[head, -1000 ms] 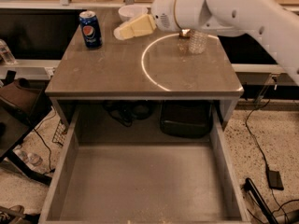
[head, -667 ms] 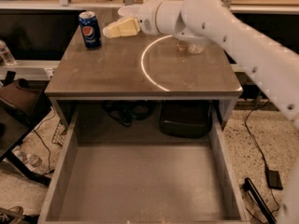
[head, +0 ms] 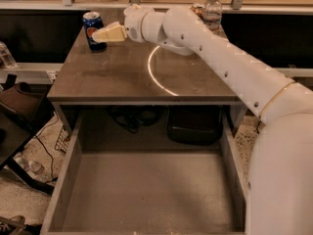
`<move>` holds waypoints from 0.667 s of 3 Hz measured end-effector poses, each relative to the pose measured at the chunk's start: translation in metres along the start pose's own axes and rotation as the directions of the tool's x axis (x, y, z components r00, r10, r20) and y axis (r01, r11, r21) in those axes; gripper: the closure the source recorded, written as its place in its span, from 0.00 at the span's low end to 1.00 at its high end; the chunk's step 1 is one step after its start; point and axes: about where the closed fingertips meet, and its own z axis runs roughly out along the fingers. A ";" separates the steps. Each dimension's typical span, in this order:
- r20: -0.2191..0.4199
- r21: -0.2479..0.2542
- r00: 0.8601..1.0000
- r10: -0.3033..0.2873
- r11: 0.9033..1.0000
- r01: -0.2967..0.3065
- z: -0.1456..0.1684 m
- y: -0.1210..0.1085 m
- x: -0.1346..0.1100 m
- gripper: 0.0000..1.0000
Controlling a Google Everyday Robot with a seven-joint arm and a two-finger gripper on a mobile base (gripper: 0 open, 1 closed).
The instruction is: Place pepsi can into top drawer
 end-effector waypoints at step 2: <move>0.052 -0.051 0.999 0.014 0.999 -0.011 0.057 0.011 0.004 0.00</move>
Offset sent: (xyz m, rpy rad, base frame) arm 0.0421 0.0756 -0.0125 0.0833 -0.0203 0.0906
